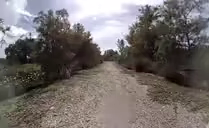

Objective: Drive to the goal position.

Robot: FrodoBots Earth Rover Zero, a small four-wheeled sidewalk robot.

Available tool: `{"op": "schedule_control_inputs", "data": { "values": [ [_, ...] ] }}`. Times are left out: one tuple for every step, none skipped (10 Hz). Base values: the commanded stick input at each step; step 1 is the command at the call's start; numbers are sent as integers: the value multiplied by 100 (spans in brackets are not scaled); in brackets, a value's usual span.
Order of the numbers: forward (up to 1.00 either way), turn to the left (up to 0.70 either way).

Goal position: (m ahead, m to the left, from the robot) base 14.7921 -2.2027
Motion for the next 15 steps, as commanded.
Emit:
{"op": "schedule_control_inputs", "data": {
  "values": [
    [85,0],
    [85,0],
    [85,0],
    [85,0],
    [85,0],
    [85,0],
    [85,0],
    [85,0],
    [85,0],
    [85,0],
    [85,0],
    [85,0],
    [85,0],
    [85,0],
    [85,0]
  ]
}}
